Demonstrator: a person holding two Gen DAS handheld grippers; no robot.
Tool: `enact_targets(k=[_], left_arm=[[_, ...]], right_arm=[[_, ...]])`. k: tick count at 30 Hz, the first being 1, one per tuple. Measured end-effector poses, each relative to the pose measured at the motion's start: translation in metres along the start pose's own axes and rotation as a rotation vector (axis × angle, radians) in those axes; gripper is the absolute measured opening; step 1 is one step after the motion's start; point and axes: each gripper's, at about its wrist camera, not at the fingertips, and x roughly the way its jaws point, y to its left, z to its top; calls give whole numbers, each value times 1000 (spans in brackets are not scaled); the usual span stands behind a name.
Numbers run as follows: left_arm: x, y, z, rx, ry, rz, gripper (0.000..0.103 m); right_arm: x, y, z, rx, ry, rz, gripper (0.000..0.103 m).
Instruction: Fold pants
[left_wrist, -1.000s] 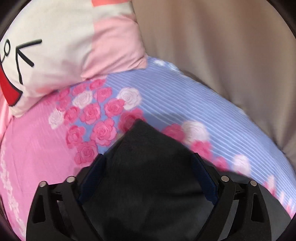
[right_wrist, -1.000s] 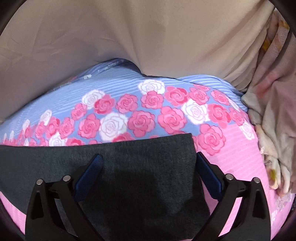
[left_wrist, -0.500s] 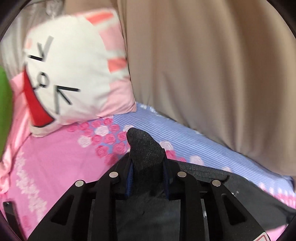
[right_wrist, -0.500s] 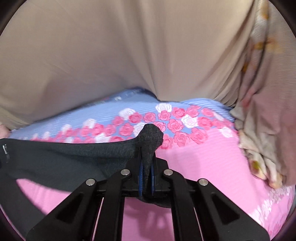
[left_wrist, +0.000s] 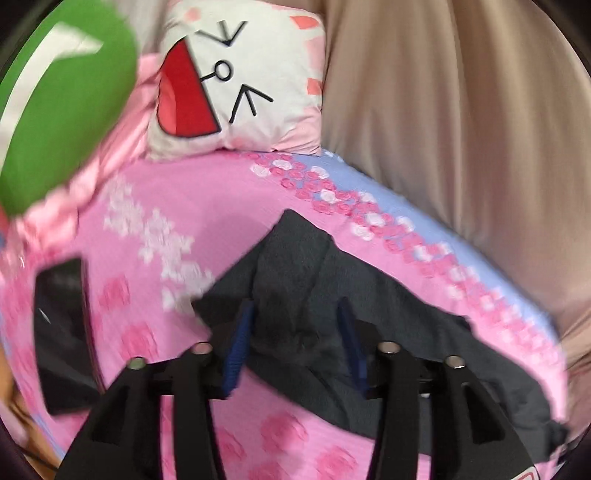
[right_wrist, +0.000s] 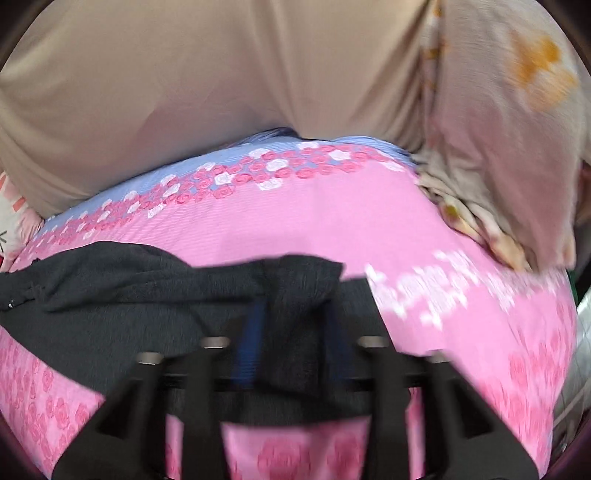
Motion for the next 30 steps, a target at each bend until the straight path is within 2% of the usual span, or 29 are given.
enact_targets(k=[1,3,7,11,13,14,15,17,18,21,26,30], left_arm=[[-4,3,-3,-45,4,-52,63],[-5,5,-7,-122,19,-131,80],[30,2,-10,-249,123,-190,82],[68,6,-12,-352,223,-196,81],[71,12,-11,-389,234,-224,57],[69,13,-10,-382,232,-247,9],[65,13,-7,-364,233,-280,2],[46,18,-2,-363,200,-329,2],[37,18,0,-346,186,-331,1],[24,24,6,-306,157,-289,1],[37,35,2,-315,202,-273,1],[44,34,1,-299,200,-252,1]], right_arm=[[-11,1,-3,10,-28,6,75],[-32,6,-11,34,-64,28,76],[-50,13,-29,104,-72,114,81],[-57,33,-49,97,-52,147,83],[-55,41,-59,100,-29,163,83],[-54,44,-64,101,-20,168,84],[-54,45,-66,104,-15,174,84],[-53,49,-70,121,-2,210,83],[-53,51,-70,129,-1,232,84],[-46,56,-64,160,5,285,83],[-8,69,-42,262,84,435,84],[35,95,-24,278,141,443,83]])
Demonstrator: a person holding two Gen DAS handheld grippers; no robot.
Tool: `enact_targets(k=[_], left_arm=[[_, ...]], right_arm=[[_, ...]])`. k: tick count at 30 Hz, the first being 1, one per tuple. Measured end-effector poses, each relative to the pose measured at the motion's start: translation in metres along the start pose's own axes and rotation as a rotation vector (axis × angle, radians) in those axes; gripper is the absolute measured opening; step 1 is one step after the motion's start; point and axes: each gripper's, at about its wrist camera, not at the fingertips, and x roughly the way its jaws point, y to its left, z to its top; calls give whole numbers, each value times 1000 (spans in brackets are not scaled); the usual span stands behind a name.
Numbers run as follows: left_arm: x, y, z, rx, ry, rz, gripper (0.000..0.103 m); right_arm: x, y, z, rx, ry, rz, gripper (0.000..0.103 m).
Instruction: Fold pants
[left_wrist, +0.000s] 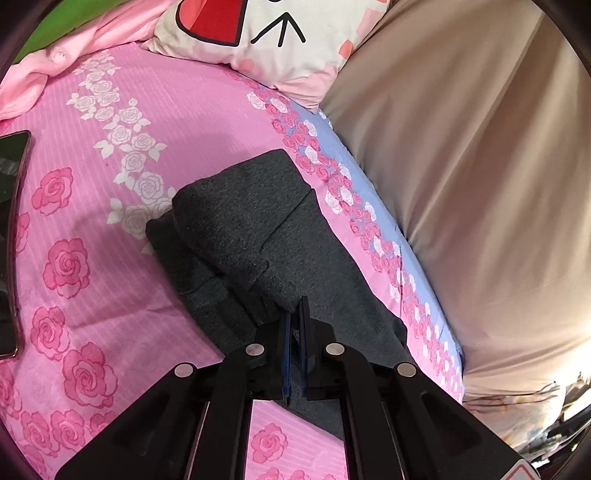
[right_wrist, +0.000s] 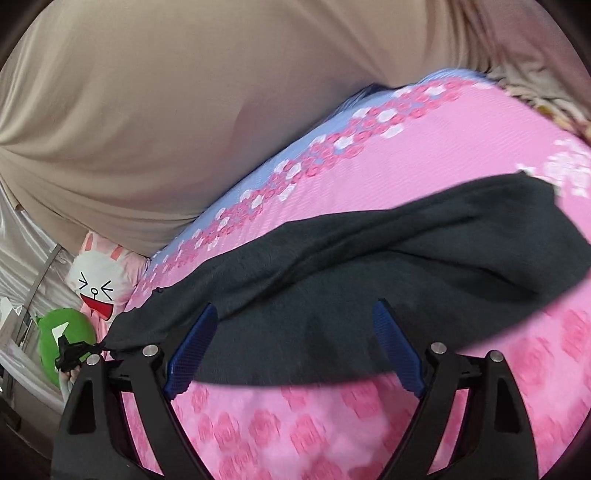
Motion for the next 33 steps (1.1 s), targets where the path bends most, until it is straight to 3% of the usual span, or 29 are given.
enact_targets(k=[4,5,6,7,8,12,15,17,18,20,22,23,26,27,31,32,33], left_arm=[[0,-2,5,11,12,5,1],[0,-4,6,18,12,6,1],[0,-7,8,29,10,13,1],[-1,-11,10,43,8,18,1],[-3,-15,11,59,2,22,1],[-21,-21,11,117,-14,45,2],[-16,-8,6,132,23,107,2],[-2,5,-1,118,66,176,3],[3,12,-5,99,75,204,3],[5,20,-9,67,71,190,3],[4,19,-10,63,59,186,3],[2,17,-10,72,52,193,3],[-1,11,-12,87,37,205,3],[-2,10,-13,89,33,210,3],[-1,10,-12,84,31,226,3],[0,10,-12,85,30,226,3],[-1,10,-12,83,29,226,3]], right_arm=[[45,1,24,23,33,-66,69],[57,1,29,11,42,-117,52],[62,2,33,-2,39,-164,25],[61,3,37,-7,37,-168,11],[54,4,38,-6,18,-154,4],[-20,23,29,-114,-109,-141,0],[-44,4,9,-155,-65,-220,0],[-49,-32,-11,-92,0,-298,4],[-55,-48,-18,-33,15,-289,4],[-68,-63,-23,54,-17,-243,6],[-74,-61,-18,67,-36,-194,10],[-70,-54,-13,54,-27,-184,19],[-44,-27,6,23,-3,-121,70],[-29,-17,14,12,14,-103,71],[25,-4,29,20,82,-124,71],[39,-5,32,24,93,-143,61],[49,-4,33,15,100,-165,28]])
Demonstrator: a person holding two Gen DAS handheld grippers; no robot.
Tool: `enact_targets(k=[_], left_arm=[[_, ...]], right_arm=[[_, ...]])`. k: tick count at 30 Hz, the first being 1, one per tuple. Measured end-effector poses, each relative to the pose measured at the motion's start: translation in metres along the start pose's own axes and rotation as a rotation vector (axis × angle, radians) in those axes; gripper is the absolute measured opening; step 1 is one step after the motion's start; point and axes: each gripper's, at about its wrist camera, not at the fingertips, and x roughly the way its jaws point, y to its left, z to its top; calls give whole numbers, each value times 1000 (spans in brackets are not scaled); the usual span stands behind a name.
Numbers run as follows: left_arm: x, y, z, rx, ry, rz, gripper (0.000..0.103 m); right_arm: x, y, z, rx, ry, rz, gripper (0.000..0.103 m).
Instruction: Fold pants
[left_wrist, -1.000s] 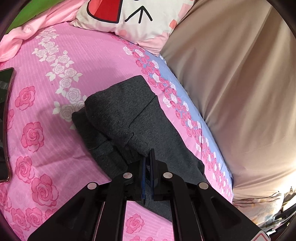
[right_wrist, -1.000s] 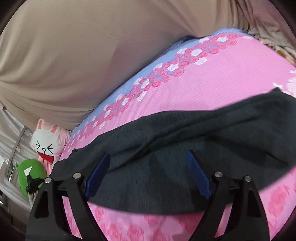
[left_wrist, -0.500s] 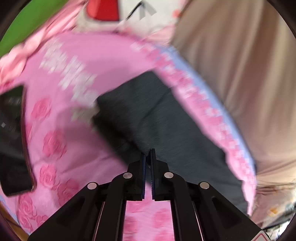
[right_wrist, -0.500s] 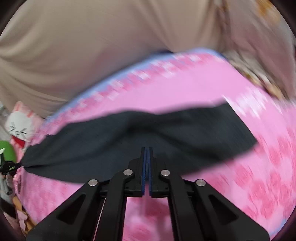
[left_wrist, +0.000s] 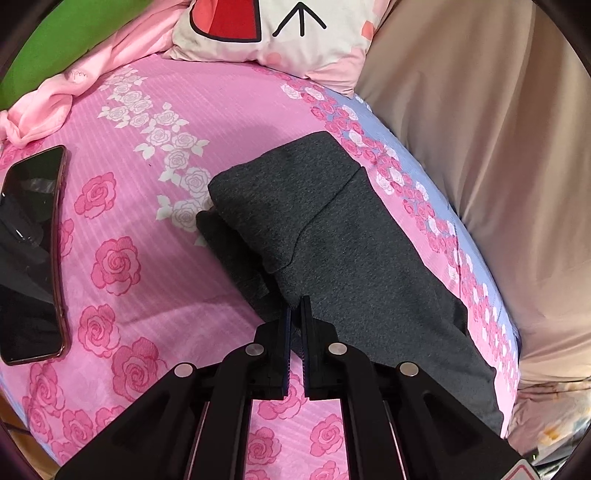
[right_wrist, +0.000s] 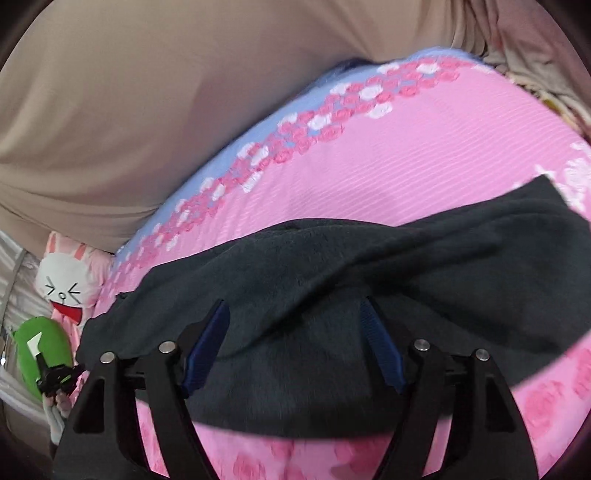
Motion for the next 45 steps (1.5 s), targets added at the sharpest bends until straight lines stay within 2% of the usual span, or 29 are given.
enact_targets(k=[1,4,6,8,10,11,13,14,15,16,17,21,23,24,25,26,30,31,32,34,35,36,37,39,40,41,42,44,45], left_arm=[[-1,0,0,-1,0,-5,3],[-12,-1,3,5,-22,-29,3],[-23,0,6,20,-58,-7,3],[-34,6,9,42,-105,54,3],[-28,16,12,40,-91,91,2],[-23,19,12,33,-76,95,2],[-13,25,8,6,-44,82,2],[-12,25,6,4,-39,70,2],[-13,21,1,12,-37,51,2],[-15,15,-4,30,-38,29,2],[-18,10,-7,43,-42,13,2],[-26,-17,-22,92,-62,-45,2],[-23,-33,-31,130,-61,-50,2],[-19,-42,-35,159,-62,-38,2],[-16,-50,-39,178,-62,-28,2],[-10,-58,-44,193,-59,-16,2],[12,-64,-55,171,-9,-23,2],[17,-65,-57,179,-5,-11,2],[20,-65,-61,187,-6,-1,2],[24,-66,-65,213,-20,23,3],[27,-67,-67,222,-25,30,3],[28,-67,-67,225,-29,34,3],[29,-67,-68,225,-32,34,3],[30,-67,-66,222,-31,31,4],[30,-66,-66,221,-31,29,4],[31,-65,-65,219,-32,25,4],[30,-64,-65,216,-34,20,5],[29,-60,-66,205,-39,3,5],[29,-59,-66,198,-39,-7,5]], right_arm=[[1,1,0,-2,-3,-5,6],[-47,13,-8,-47,-143,72,2],[-85,20,-24,-113,-198,101,2],[-93,16,-42,-171,-152,56,2],[-70,1,-60,-200,-15,-30,5],[-61,-7,-66,-183,19,-60,12],[-64,-19,-69,-129,5,-10,16],[-70,-23,-67,-97,-10,-1,35],[-78,-27,-65,-66,-42,12,66],[-88,-34,-62,-32,-86,42,78],[-92,-39,-59,-7,-103,61,86],[-89,-73,-34,101,-113,59,85],[-79,-86,-20,149,-103,50,78],[-76,-86,-13,144,-112,37,62],[-73,-84,-8,127,-112,12,45],[-72,-80,-1,98,-115,-35,2],[-133,-48,0,-21,-350,9,2],[-142,-47,-2,-39,-381,4,2],[-146,-51,-8,-60,-387,-25,2],[-127,-71,-16,-80,-295,-120,3],[-112,-85,-22,-65,-225,-150,8],[-97,-100,-27,-24,-143,-152,9],[-92,-110,-31,24,-103,-144,9],[-98,-119,-31,76,-114,-92,13],[-105,-119,-29,77,-144,-85,22],[-107,-121,-27,87,-158,-85,55],[-106,-124,-22,102,-162,-55,72],[-99,-132,-14,136,-144,-44,72],[-93,-137,-10,151,-142,-52,68]])
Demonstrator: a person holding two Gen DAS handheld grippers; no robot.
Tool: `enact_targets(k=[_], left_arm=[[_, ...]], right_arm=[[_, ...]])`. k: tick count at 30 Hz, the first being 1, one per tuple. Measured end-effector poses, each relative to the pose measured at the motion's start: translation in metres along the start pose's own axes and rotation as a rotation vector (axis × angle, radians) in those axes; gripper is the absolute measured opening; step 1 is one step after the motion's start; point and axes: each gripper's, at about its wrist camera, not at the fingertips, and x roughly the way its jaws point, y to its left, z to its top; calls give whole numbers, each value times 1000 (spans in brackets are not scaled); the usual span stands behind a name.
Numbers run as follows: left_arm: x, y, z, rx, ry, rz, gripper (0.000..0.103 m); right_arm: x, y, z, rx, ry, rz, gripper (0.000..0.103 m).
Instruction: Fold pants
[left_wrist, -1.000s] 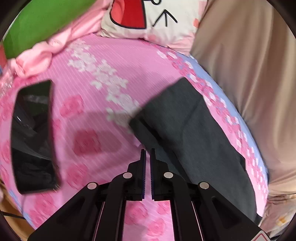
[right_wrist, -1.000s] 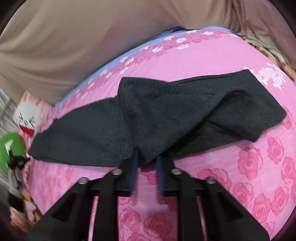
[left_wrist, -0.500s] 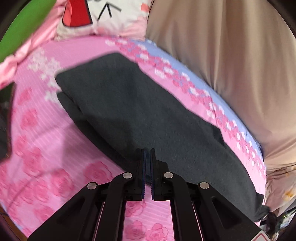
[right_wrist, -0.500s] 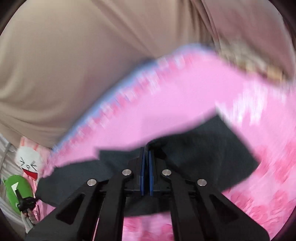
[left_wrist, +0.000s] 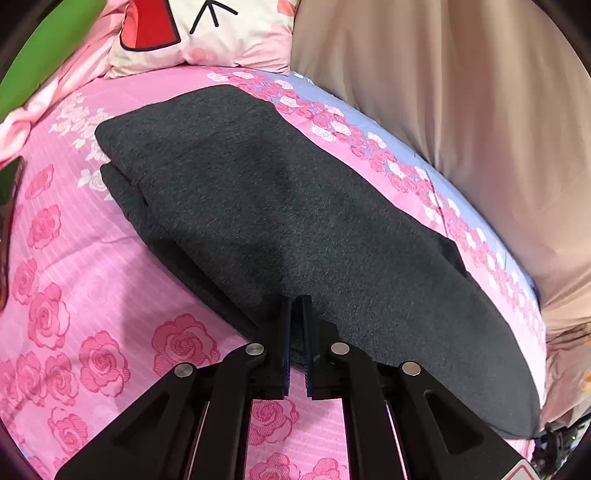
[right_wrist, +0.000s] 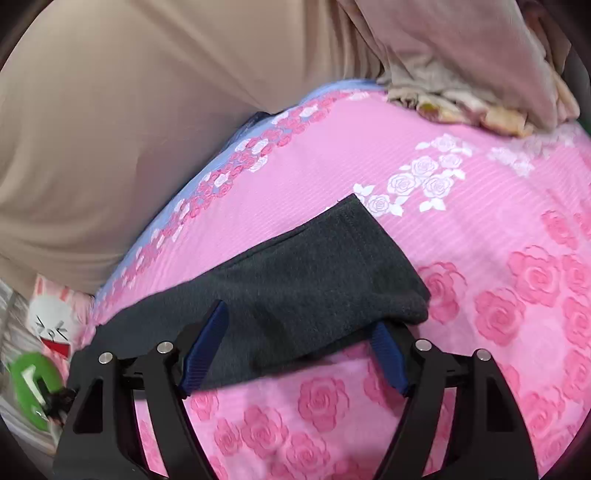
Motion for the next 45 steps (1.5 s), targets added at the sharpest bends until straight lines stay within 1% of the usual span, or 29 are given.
enact_targets(k=[1,2,3,4,6,7,9,10,12,14,16,17,18,19,21,22,24,26,27,28,29,31,32,33,35,38,39,41,45], left_arm=[[0,1,0,-8,0,-10,6],[0,4,0,-22,0,-26,6],[0,6,0,-34,2,-41,6],[0,8,1,-44,4,-52,6],[1,12,3,-60,13,-65,7],[1,13,3,-59,15,-66,7],[1,13,3,-50,15,-62,7],[0,13,3,-47,14,-63,7],[-2,15,2,-54,7,-80,7],[-11,21,3,-84,-15,-135,7],[-29,33,9,-142,-57,-204,7],[-34,37,11,-161,-68,-218,11],[-39,41,16,-179,-75,-226,19],[-40,43,19,-186,-73,-230,22],[-38,46,23,-192,-49,-242,27],[-33,46,23,-201,-22,-253,29],[-20,45,20,-224,33,-278,39],[-5,44,19,-241,73,-278,39],[1,43,20,-240,77,-267,27],[2,42,22,-231,74,-250,7],[0,40,23,-222,82,-253,0],[-25,39,23,-217,47,-287,0],[-38,39,24,-198,26,-281,0],[-49,39,22,-182,6,-258,0],[-60,42,19,-157,8,-198,0],[-50,35,13,-154,90,-255,2],[-44,26,9,-142,113,-280,13],[-33,8,0,-115,146,-299,30],[-3,-19,-16,-110,245,-368,30]], right_arm=[[5,-1,5,1,-4,-19,62],[8,1,8,-8,-6,-46,41],[13,3,14,-24,-5,-78,9],[14,10,20,-34,-13,-74,3],[-9,25,28,-53,-85,-24,3],[-33,40,35,-88,-179,35,3],[-57,53,37,-147,-266,50,3],[-56,52,34,-158,-254,12,3],[-16,30,27,-153,-85,-172,9],[2,7,12,-93,-2,-256,10],[-8,0,-1,-63,-44,-234,11],[-14,0,-6,-52,-63,-225,13],[-23,2,-13,-44,-88,-203,16],[-29,3,-19,-42,-107,-183,19],[-35,14,-31,-58,-132,-138,46],[-35,22,-37,-79,-136,-125,47],[-36,42,-52,-138,-130,-102,47],[-33,60,-62,-193,-127,-107,47],[-30,71,-67,-231,-123,-119,48],[-29,78,-71,-259,-128,-132,48],[-29,87,-75,-297,-139,-138,48],[-33,99,-82,-329,-159,-95,48],[-34,102,-85,-330,-163,-66,50],[-33,106,-87,-333,-163,-39,57],[-27,119,-94,-364,-145,-13,60],[-13,151,-111,-447,-103,17,60],[-7,163,-117,-474,-87,37,61],[0,183,-131,-523,-71,62,65],[10,212,-155,-627,-43,75,68]])
